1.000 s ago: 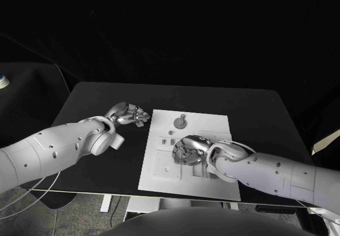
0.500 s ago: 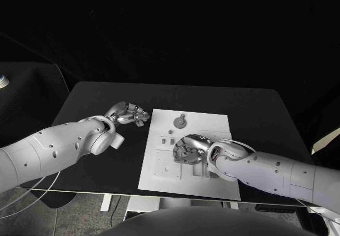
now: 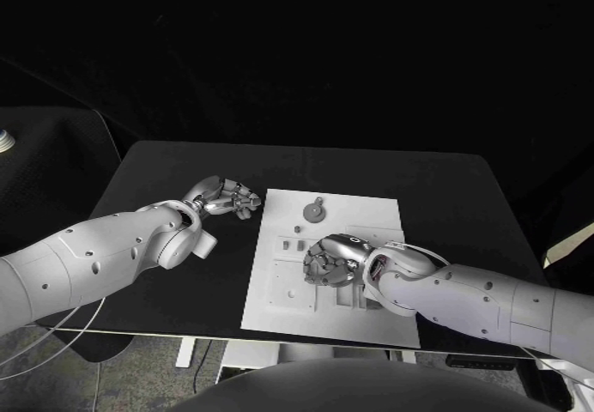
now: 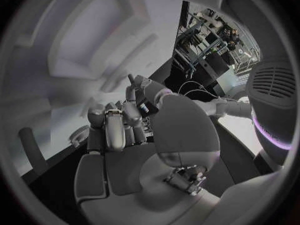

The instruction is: Assemble the parts on the task board

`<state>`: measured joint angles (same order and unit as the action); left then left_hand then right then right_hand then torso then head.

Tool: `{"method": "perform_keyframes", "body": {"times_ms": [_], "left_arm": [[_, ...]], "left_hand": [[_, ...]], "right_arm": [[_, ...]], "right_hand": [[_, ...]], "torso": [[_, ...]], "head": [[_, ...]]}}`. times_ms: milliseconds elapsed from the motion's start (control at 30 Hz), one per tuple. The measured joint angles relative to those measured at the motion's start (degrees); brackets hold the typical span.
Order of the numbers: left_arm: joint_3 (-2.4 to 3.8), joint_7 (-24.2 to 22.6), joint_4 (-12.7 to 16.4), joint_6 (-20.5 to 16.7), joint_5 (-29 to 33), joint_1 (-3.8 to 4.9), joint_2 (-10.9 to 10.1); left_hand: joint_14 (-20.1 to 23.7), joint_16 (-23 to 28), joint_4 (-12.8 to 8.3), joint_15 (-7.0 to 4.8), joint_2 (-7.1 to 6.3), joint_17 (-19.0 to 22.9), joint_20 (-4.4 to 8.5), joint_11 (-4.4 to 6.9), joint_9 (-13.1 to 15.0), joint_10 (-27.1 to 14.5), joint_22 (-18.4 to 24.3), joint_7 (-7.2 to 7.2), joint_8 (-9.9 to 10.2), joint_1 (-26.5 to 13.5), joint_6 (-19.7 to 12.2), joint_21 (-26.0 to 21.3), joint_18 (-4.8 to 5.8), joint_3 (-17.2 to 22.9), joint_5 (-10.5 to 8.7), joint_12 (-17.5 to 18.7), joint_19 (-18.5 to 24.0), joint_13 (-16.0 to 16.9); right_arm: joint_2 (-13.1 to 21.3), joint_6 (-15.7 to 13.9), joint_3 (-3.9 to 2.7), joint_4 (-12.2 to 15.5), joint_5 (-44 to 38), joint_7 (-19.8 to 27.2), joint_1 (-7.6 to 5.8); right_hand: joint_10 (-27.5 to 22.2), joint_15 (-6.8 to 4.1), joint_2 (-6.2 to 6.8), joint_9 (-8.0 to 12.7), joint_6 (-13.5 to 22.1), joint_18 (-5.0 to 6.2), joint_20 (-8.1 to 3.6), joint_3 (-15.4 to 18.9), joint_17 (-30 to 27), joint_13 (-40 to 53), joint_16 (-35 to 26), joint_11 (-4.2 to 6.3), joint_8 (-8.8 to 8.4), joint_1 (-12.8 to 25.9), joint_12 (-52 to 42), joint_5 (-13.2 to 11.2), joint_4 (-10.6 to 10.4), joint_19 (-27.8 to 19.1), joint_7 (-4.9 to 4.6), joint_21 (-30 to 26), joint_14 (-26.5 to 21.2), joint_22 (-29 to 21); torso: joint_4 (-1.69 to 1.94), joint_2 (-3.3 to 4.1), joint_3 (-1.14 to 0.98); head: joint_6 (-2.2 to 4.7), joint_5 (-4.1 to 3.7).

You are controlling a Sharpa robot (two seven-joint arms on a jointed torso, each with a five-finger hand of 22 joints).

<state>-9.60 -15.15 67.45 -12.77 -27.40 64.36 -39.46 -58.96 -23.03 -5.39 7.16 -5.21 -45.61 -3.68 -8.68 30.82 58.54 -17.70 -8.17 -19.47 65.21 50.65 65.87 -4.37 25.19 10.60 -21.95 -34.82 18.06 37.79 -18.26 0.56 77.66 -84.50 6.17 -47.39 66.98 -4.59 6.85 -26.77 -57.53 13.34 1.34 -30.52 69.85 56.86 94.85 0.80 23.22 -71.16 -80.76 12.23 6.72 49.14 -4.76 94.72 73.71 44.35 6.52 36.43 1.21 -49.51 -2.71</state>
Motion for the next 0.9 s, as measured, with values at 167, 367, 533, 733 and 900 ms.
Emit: {"method": "perform_keyframes", "body": {"times_ms": [167, 367, 533, 733, 900], "left_arm": [[0.00, 0.00, -0.02, 0.00, 0.00, 0.00, 0.02], [0.00, 0.00, -0.03, 0.00, 0.00, 0.00, 0.02], [0.00, 0.00, -0.03, 0.00, 0.00, 0.00, -0.01], [0.00, 0.00, -0.03, 0.00, 0.00, 0.00, 0.00], [0.00, 0.00, -0.03, 0.00, 0.00, 0.00, 0.00]], "left_hand": [[0.00, 0.00, 0.00, 0.00, 0.00, 0.05, 0.00, 0.00, 0.00, 0.00, 0.00, 0.00, 0.00, 0.00, 0.00, 0.00, 0.00, 0.00, 0.00, 0.00, 0.00, 0.00], [0.00, 0.00, 0.00, 0.00, 0.00, 0.05, 0.00, 0.00, 0.00, 0.00, 0.00, 0.00, 0.00, 0.00, 0.00, 0.00, 0.00, 0.00, 0.00, 0.00, 0.00, 0.00], [0.00, 0.22, 0.00, 0.00, 0.00, 0.05, 0.00, 0.00, 0.00, 0.00, 0.01, 0.00, 0.00, 0.00, 0.00, 0.00, 0.00, 0.00, 0.00, 0.00, 0.00, 0.00], [0.00, 0.22, 0.00, 0.00, 0.00, 0.05, 0.00, 0.00, 0.00, 0.00, 0.00, 0.00, 0.22, 0.00, 0.00, 0.00, 0.00, 0.00, 0.00, 0.00, 0.00, 0.00], [0.00, 0.22, 0.00, 0.00, 0.00, 0.05, 0.00, 0.00, 0.00, 0.00, -0.04, 0.00, 0.22, 0.00, 0.00, 0.00, 0.00, 0.00, 0.00, 0.00, 0.00, 0.00]], "right_arm": [[0.17, 0.02, 0.01, 0.19, -0.22, -0.08, 0.01], [0.20, -0.03, 0.00, 0.02, -0.37, -0.09, 0.01], [0.08, -0.15, 0.01, 0.09, -0.45, -0.10, 0.02], [0.04, -0.43, 0.04, 0.09, -0.64, -0.18, 0.05], [-0.01, -0.56, 0.05, 0.08, -0.75, -0.22, 0.06]], "right_hand": [[0.00, 0.00, 0.00, 0.00, 0.01, 0.00, 0.00, 0.00, -0.04, 0.00, 0.00, 0.00, -0.01, 0.00, 0.00, 0.00, 0.00, 0.00, -0.01, 0.00, 0.00, 0.00], [0.00, 0.00, 0.00, 0.00, -0.06, 0.00, 0.00, 0.01, -0.19, 0.00, 0.00, 0.00, 0.06, 0.00, 0.00, -0.02, 0.01, 0.00, 0.05, 0.00, 0.00, 0.00], [0.00, 0.00, 0.00, -0.01, -0.11, 0.00, 0.00, 0.01, -0.15, 0.00, 0.00, 0.00, 0.15, 0.00, 0.00, -0.03, 0.14, 0.00, 0.11, 0.00, 0.00, 0.01], [0.00, 0.00, 0.02, -0.01, -0.11, 0.00, 0.00, -0.09, -0.08, 0.00, 0.00, 0.00, 0.16, 0.02, 0.00, -0.03, 0.24, 0.00, 0.10, 0.00, 0.00, 0.01], [0.00, 0.00, 0.02, -0.01, -0.10, 0.00, 0.00, -0.08, -0.09, 0.01, 0.00, 0.00, 0.16, 0.02, 0.00, -0.03, 0.25, 0.00, 0.10, 0.00, 0.00, 0.01]], "torso": [[-0.01, -0.03, 0.00], [-0.02, -0.05, 0.02], [0.00, -0.06, 0.01], [-0.01, -0.06, 0.01], [0.01, -0.07, 0.01]], "head": [[-0.15, 0.13], [-0.22, 0.21], [-0.20, 0.19], [-0.15, 0.19], [-0.14, 0.21]]}}
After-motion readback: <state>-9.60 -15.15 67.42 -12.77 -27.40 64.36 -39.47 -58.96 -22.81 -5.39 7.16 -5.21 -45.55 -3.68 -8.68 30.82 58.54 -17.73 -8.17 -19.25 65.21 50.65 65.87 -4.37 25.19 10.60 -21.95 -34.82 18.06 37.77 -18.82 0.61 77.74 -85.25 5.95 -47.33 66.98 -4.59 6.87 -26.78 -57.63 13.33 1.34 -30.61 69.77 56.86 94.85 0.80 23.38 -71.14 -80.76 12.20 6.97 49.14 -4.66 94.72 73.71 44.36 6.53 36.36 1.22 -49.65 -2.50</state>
